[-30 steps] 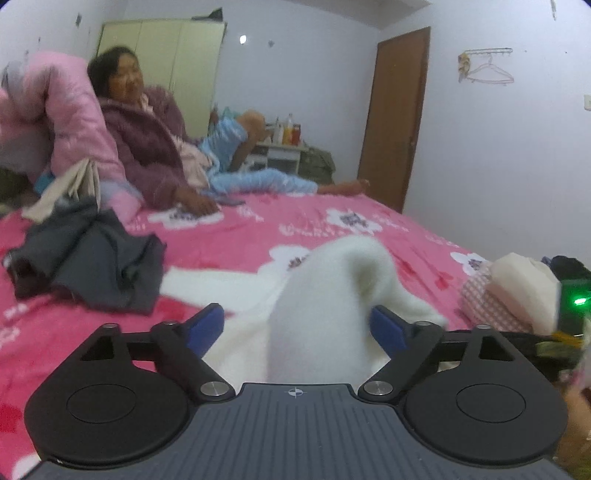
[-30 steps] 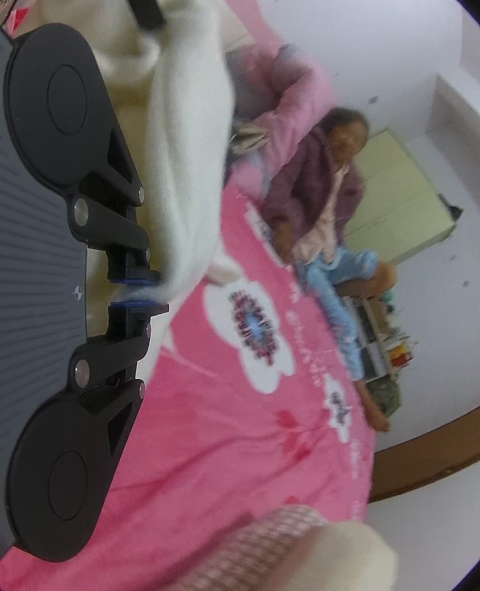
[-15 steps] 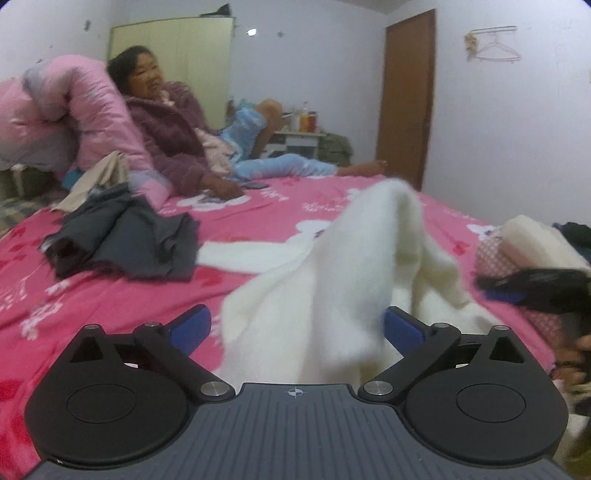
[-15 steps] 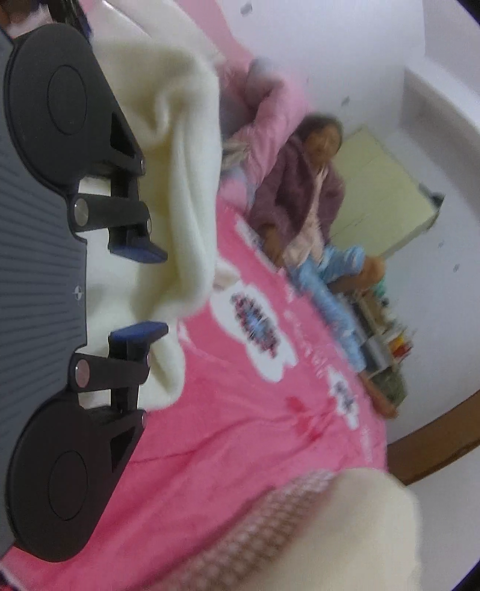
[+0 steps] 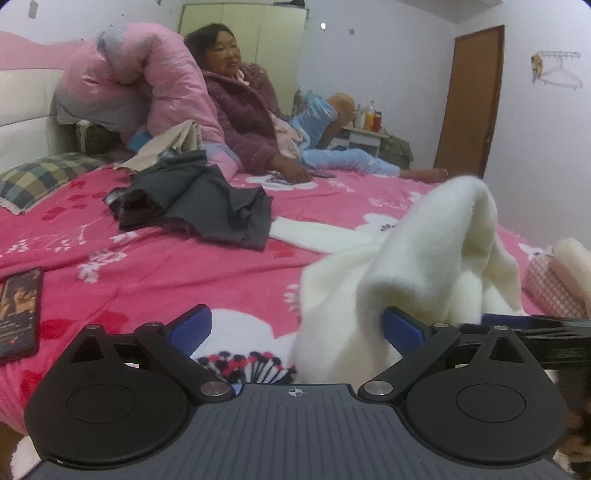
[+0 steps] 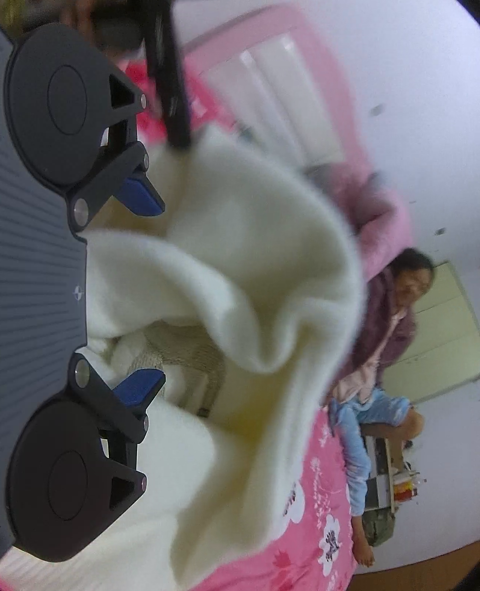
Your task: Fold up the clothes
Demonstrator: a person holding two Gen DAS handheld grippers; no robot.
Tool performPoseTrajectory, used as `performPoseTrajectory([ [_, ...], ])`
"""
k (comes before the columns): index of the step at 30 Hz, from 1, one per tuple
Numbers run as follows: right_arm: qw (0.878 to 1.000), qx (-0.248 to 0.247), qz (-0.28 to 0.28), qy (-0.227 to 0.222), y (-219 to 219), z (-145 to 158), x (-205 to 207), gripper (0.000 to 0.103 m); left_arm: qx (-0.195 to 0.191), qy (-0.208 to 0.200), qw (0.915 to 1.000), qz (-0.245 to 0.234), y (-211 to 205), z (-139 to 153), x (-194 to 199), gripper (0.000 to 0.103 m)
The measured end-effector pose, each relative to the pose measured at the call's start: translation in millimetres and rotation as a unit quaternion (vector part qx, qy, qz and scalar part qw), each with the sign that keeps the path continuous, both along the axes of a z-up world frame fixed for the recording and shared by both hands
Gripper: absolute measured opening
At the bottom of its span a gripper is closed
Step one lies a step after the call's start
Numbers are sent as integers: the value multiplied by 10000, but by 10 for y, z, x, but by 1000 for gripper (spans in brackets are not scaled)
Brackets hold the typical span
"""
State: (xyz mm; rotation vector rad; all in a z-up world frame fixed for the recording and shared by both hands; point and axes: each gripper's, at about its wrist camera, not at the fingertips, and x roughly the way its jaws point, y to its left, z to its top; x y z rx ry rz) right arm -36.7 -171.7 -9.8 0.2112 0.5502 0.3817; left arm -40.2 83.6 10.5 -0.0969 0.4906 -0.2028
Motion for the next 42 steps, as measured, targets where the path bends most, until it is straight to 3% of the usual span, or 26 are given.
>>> performPoseTrajectory([
  [1, 9999, -105, -53, 1, 58, -23, 51, 82, -16, 13, 10000, 26, 24, -10, -20, 100],
  [2, 9998, -178, -77, 2, 95, -28, 85, 60, -33, 25, 10000, 52, 48, -21, -40, 100],
  [3, 9999, -142, -60, 56, 106, -9, 105, 49, -63, 46, 9999, 74, 77, -36, -57, 100],
  [4, 9999, -62, -32, 133, 110, 16, 123, 30, -114, 73, 9999, 77, 112, -57, -69, 100],
  [5, 9998, 55, -42, 181, 94, 61, 120, 26, -170, 94, 9998, 62, 147, -81, -77, 100],
  [9, 9982, 578, -99, 115, -105, 303, 43, 23, -449, 205, 9986, -169, 224, -166, -84, 100],
  [17, 9801, 1871, -588, -303, -828, 708, 138, 23, -400, 365, 9951, -833, 55, -349, -26, 100],
  [20, 9720, 2131, -856, -495, -1076, 793, 204, 22, -260, 463, 9934, -1018, -81, -436, 11, 100],
  [28, 9496, 2200, -1864, -1230, -1763, 1076, 139, 21, 439, 462, 9911, -1169, -355, -499, 48, 100],
  [30, 9475, 1987, -2175, -1243, -1905, 1085, 139, 21, 597, 467, 9907, -1131, -397, -504, 80, 100],
  [35, 9558, 1124, -2665, -530, -2122, 873, 351, 27, 949, 546, 9889, -1005, -483, -532, 182, 100],
  [38, 9558, 46, -2826, 807, -2080, 573, 569, 36, 985, 583, 9891, -929, -476, -536, 234, 100],
  [39, 9537, -285, -2800, 1057, -2033, 511, 568, 36, 965, 601, 9895, -889, -464, -532, 257, 100],
  [40, 9518, -575, -2764, 1202, -1983, 470, 541, 37, 896, 626, 9905, -834, -441, -520, 286, 100],
  [42, 9498, -1081, -2763, 992, -1858, 535, 358, 38, 758, 676, 9922, -726, -397, -496, 344, 100],
])
